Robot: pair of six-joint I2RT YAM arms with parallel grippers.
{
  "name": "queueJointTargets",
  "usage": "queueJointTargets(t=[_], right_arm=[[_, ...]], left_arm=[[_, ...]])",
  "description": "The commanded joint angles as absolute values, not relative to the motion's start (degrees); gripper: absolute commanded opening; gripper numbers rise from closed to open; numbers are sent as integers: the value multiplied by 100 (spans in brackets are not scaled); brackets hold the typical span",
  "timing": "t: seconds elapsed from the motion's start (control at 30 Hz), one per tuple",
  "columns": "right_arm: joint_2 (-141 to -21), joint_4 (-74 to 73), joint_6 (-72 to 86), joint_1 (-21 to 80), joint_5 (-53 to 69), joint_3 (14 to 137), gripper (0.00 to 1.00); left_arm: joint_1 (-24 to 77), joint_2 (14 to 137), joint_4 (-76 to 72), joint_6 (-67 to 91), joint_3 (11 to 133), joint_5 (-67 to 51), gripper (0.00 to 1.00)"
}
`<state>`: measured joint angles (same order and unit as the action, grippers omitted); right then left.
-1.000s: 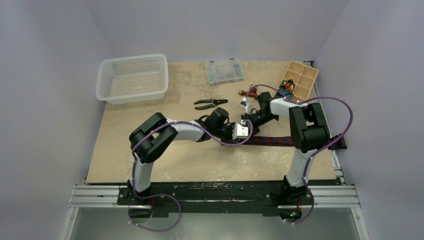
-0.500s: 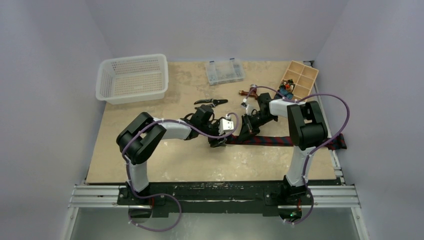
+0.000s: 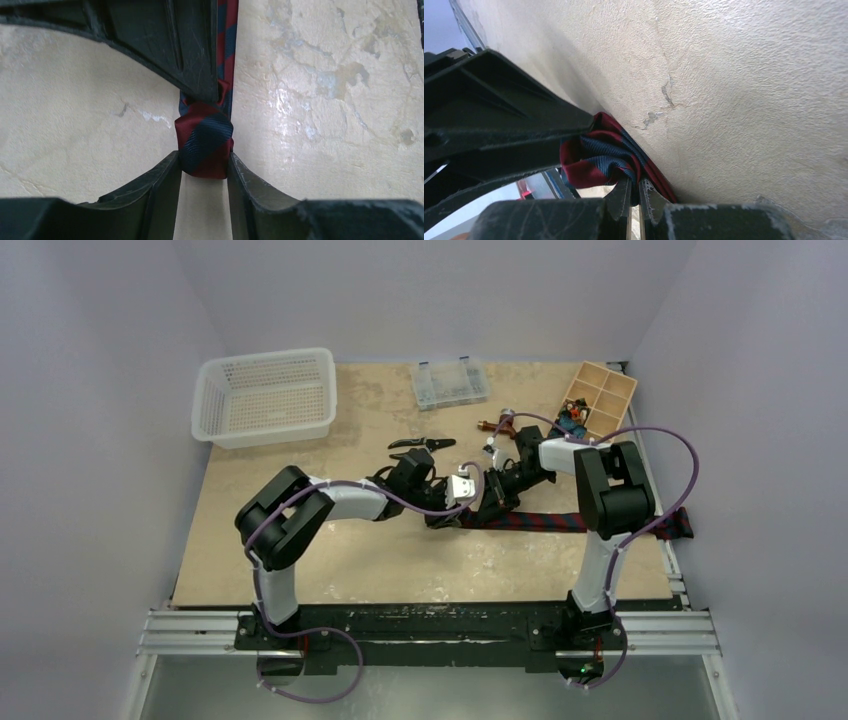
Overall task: Roll the ties
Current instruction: Roll the tie at the center of the board.
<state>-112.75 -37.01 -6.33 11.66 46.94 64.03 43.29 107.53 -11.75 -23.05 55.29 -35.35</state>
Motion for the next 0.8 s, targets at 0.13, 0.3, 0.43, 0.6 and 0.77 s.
queueJointTargets(t=[0.13, 0.3, 0.43, 0.6, 0.77], right_arm=[[-11495, -3349, -791, 1234, 3970, 6372, 0], [-11478, -3314, -773, 1257, 4051, 6370, 0], [-11453, -3284, -752, 1254, 4191, 6357, 0], [-11419, -3261, -746, 1252, 4350, 6326, 0], [-11298, -3443, -808, 1249, 4515, 6398, 4]], left_arm=[[4563, 10690, -1527, -1953, 6064, -3863, 31], [4708, 11045, -1357, -1889, 6379, -3723, 31], [4750, 11291, -1212, -1972, 6398, -3646, 31], [4764, 11476, -922, -2103, 6368, -3335, 32], [4768, 11479, -435, -2362, 6246, -3050, 30]])
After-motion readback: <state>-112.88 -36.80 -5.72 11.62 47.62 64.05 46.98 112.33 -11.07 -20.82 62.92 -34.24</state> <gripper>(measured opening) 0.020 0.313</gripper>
